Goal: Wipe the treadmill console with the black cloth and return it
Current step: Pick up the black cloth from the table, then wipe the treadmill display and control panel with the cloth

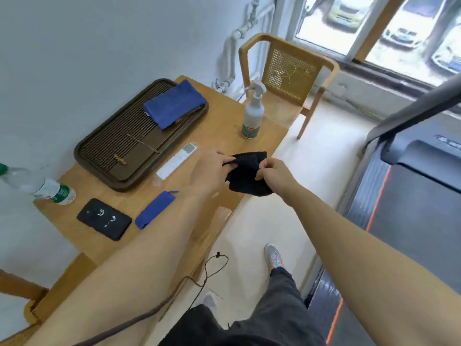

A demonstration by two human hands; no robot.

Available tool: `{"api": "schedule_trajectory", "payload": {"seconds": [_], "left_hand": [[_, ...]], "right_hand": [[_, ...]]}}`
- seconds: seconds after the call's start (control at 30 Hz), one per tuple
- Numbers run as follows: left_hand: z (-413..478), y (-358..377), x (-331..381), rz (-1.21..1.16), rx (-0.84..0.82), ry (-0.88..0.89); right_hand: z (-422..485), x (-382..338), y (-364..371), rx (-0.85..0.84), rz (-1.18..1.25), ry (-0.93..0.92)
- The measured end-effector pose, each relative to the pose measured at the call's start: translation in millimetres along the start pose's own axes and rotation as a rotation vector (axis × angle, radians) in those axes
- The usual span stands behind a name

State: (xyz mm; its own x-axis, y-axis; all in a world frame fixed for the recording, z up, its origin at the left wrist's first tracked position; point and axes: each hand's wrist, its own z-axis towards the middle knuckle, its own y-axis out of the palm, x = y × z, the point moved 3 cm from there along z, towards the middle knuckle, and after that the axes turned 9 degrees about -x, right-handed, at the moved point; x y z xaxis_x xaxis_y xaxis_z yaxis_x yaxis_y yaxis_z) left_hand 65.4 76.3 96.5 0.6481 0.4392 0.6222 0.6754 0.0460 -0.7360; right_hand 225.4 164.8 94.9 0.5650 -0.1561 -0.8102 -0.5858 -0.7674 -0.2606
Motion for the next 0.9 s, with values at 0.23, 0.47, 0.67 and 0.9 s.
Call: {"api": "schedule_trajectory", "payload": {"seconds": [0.23,0.47,0.67,0.9], "left_hand": [[-55,39,76,0.518,0.001,0.461],[-109,106,165,0.587,-0.267,0.732],[-163,187,216,0.461,-0.514,0.712],[-262,290,288,0.347,-0.511,0.767]], "right_hand": [[-106,67,4,0.240,-0.218,0.160],[-206,126,-28,0.498,-0.215,0.093],[-302,202,-44,0.621,-0.211,0.177],[-450,309,-66,0.731,-0.265,0.257]]}}
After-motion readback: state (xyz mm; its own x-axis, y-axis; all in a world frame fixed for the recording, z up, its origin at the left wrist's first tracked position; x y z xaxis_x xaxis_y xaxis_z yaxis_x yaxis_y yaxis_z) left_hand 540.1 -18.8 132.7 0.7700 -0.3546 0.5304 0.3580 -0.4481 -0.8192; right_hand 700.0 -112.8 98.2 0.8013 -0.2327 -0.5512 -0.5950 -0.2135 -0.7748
